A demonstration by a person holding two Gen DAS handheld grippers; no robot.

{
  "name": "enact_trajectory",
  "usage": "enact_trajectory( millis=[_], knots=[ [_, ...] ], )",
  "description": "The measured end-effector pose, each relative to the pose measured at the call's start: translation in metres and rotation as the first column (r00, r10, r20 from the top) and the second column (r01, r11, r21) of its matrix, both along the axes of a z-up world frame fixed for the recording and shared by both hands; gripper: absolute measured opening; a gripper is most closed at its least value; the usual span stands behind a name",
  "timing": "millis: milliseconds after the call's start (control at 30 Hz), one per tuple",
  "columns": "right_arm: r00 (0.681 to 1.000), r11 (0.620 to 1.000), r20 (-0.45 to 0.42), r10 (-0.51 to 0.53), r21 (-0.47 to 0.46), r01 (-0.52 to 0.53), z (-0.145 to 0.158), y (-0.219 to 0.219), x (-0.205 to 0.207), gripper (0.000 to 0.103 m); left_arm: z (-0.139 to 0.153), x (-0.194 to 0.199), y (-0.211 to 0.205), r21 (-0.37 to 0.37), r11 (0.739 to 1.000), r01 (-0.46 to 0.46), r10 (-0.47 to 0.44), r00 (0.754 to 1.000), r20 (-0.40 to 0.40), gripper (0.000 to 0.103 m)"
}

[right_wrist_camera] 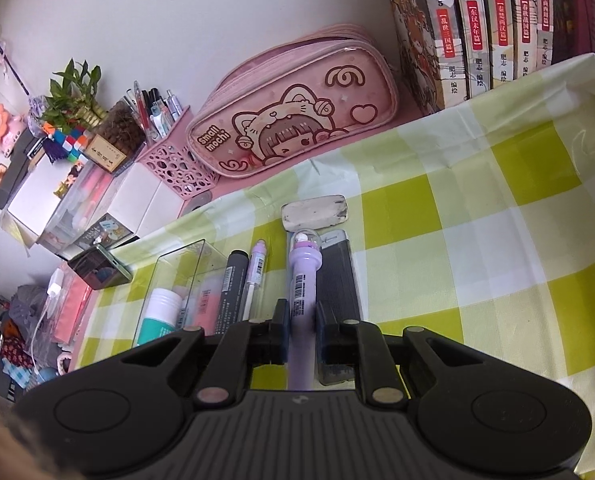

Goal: Organize stationery
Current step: 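Move the right gripper to the purple pen and grasp it, then lower the purple pen into the clear box and release it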

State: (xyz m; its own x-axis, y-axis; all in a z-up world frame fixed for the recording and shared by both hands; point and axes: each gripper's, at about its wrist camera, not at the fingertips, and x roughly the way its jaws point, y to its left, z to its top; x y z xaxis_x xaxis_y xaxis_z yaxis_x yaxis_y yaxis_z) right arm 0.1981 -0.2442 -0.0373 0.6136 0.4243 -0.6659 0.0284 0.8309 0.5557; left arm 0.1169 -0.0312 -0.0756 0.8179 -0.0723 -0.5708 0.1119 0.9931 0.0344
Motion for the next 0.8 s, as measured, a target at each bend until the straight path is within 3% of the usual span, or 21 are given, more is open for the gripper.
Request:
enact_trajectory(
  millis=[267, 433, 800],
  knots=[
    [0.999, 0.996, 0.027, 0.045, 0.072, -0.047, 0.013, 0.025, 0.003, 0.025, 0.000, 0.000, 0.000, 0.000, 1.000, 0.000, 0.000, 1.000, 0.000, 0.072],
    [0.997, 0.983, 0.015, 0.077, 0.167, -0.078, 0.016, 0.044, 0.013, 0.025, 0.000, 0.000, 0.000, 0.000, 1.000, 0.000, 0.000, 1.000, 0.000, 0.072],
    [0.989, 0.978, -0.019, 0.148, 0.150, -0.143, 0.013, 0.085, 0.028, 0.025, 0.000, 0.000, 0.000, -0.001, 1.000, 0.001, -0.001, 1.000, 0.000, 0.073]
  ],
)
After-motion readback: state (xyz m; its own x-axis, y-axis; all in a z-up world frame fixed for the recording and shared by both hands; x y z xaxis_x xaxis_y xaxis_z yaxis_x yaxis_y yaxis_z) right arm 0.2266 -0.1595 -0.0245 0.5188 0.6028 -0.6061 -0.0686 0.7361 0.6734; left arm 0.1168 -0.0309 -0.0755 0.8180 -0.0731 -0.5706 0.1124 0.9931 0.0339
